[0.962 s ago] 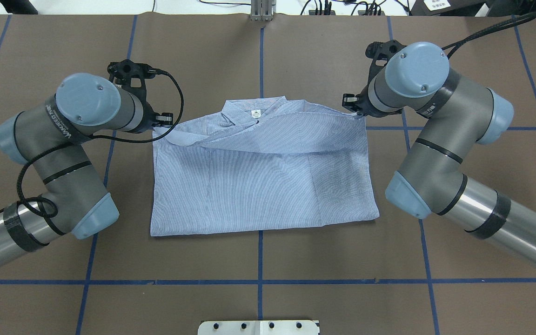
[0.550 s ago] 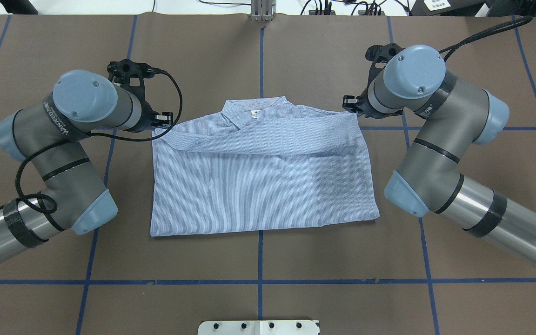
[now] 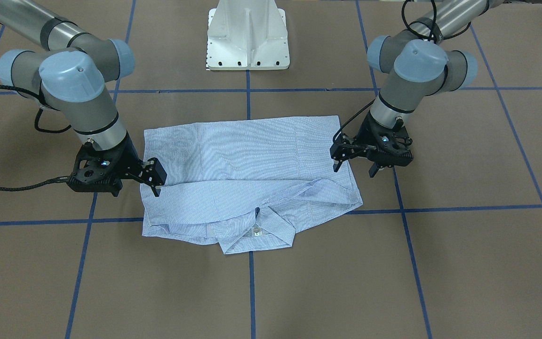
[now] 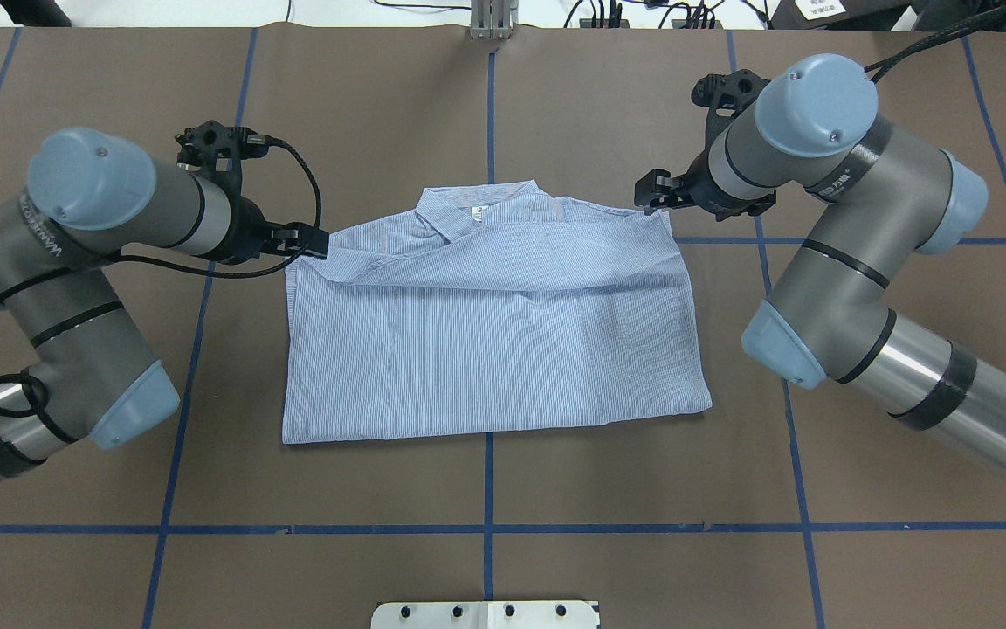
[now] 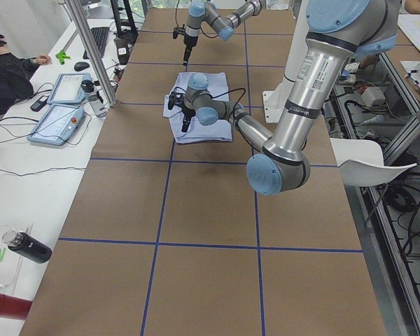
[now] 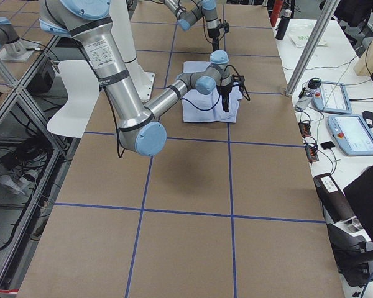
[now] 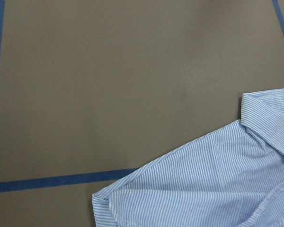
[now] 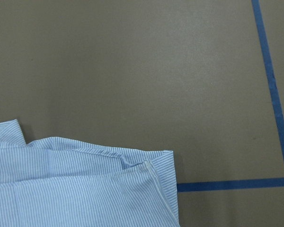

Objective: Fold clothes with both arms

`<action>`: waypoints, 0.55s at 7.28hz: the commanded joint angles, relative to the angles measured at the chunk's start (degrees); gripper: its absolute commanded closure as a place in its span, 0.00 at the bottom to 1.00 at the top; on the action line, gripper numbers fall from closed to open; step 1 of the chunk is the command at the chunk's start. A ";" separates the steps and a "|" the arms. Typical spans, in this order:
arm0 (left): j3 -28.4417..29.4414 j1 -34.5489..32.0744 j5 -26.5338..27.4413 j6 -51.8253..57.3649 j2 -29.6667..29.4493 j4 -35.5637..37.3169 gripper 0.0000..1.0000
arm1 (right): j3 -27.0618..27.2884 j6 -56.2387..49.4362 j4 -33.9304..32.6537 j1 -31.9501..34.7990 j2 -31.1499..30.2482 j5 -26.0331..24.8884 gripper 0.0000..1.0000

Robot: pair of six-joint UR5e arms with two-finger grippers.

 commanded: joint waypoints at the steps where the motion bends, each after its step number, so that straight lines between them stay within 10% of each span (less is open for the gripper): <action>1: -8.12 5.79 0.43 -4.36 6.58 -0.15 0.00 | 1.50 -0.90 0.02 0.29 -0.98 0.76 0.01; 4: -8.86 11.78 3.51 -8.91 8.27 -2.41 0.00 | 1.59 -0.90 0.02 0.29 -0.98 0.76 0.01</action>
